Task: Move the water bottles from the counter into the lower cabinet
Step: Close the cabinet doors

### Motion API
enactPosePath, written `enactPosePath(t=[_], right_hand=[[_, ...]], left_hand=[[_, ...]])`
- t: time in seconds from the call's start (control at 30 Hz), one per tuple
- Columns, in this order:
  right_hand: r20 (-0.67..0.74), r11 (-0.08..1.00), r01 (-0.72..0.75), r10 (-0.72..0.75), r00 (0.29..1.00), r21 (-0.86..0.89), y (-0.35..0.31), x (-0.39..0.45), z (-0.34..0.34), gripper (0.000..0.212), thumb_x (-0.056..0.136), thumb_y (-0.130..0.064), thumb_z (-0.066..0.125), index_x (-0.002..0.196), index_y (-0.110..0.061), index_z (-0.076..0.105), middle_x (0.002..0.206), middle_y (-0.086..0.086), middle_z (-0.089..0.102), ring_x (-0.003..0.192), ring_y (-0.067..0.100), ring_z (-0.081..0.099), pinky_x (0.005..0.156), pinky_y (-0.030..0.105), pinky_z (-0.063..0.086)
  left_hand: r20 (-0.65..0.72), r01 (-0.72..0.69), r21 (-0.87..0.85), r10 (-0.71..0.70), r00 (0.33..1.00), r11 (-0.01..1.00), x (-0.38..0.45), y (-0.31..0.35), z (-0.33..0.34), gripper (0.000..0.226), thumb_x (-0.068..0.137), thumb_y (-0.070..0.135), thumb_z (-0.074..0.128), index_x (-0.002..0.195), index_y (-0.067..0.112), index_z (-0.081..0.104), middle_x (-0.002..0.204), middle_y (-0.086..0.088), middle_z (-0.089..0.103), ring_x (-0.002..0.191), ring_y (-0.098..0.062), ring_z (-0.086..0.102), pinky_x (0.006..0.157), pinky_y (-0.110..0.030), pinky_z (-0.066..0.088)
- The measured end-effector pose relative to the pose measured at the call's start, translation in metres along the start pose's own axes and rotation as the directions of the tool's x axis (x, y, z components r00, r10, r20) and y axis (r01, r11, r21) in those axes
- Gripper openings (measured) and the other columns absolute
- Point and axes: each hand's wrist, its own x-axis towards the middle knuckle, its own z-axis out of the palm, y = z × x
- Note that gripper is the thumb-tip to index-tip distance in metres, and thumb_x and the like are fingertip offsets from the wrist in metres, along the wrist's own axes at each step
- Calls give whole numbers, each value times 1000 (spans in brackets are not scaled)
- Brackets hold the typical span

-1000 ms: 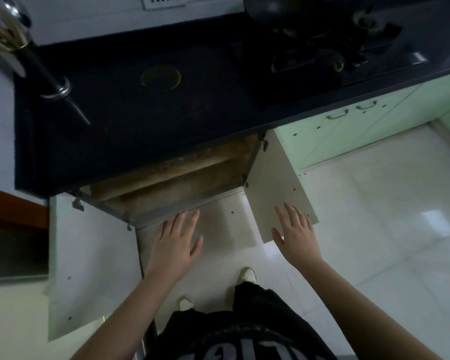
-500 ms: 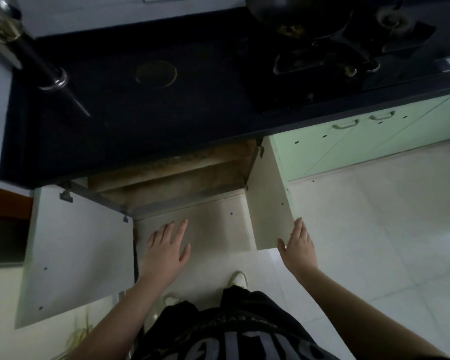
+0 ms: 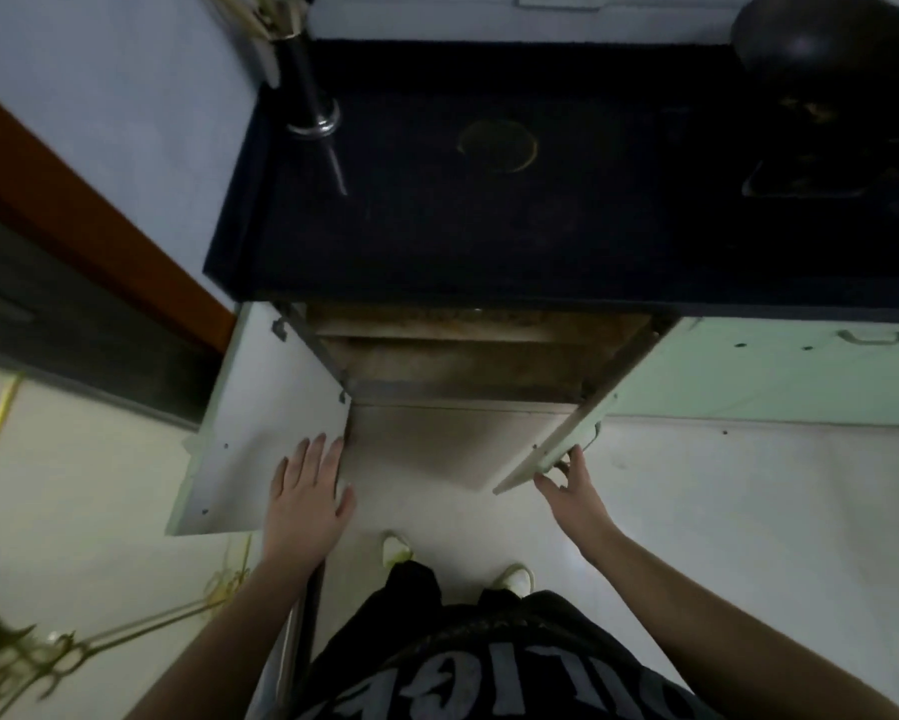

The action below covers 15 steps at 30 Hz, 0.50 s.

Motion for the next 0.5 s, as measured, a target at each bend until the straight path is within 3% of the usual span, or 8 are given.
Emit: enactPosePath(t=[0.13, 0.23, 0.33, 0.43, 0.5], right_hand=[[4, 993, -34, 34, 999, 114, -26, 11, 25, 73, 93, -24, 61, 147, -35, 13, 153, 1, 34, 140, 29, 33, 112, 51, 29], [-18, 988, -43, 46, 999, 145, -30, 21, 38, 74, 94, -22, 60, 148, -36, 11, 154, 3, 32, 142, 30, 30, 113, 52, 26], [-48, 983, -43, 52, 997, 177, -34, 28, 46, 72, 95, -19, 59, 148, -37, 14, 154, 4, 33, 141, 30, 30, 113, 51, 24], [-50, 973, -74, 87, 995, 219, -40, 31, 53, 67, 96, -19, 57, 148, -33, 17, 153, 3, 33, 143, 30, 27, 115, 51, 21], [-57, 965, -101, 118, 991, 241, -44, 34, 56, 60, 97, -20, 55, 146, -30, 21, 153, 4, 34, 143, 30, 27, 116, 53, 19]], left_hand=[[-12, 190, -31, -191, 982, 981, 7, -50, -6, 77, 90, 41, 55, 155, 19, 19, 162, -13, 20, 149, -31, 14, 119, -50, 10], [31, 365, -65, -364, 931, 929, 12, -85, -10, 88, 90, 46, 53, 157, 20, 2, 164, -16, 3, 150, -33, 1, 118, -48, 1], [126, 476, -129, -461, 878, 870, 17, -112, -8, 92, 89, 49, 54, 155, 11, 2, 160, -22, 14, 147, -38, 14, 117, -53, 16], [197, 529, -257, -493, 848, 808, 20, -128, -4, 93, 88, 50, 57, 154, 7, 7, 151, -17, 33, 132, -37, 41, 104, -50, 40], [202, 525, -305, -485, 851, 794, 22, -131, -5, 90, 87, 49, 58, 152, 6, 13, 145, -16, 39, 123, -36, 49, 96, -47, 47]])
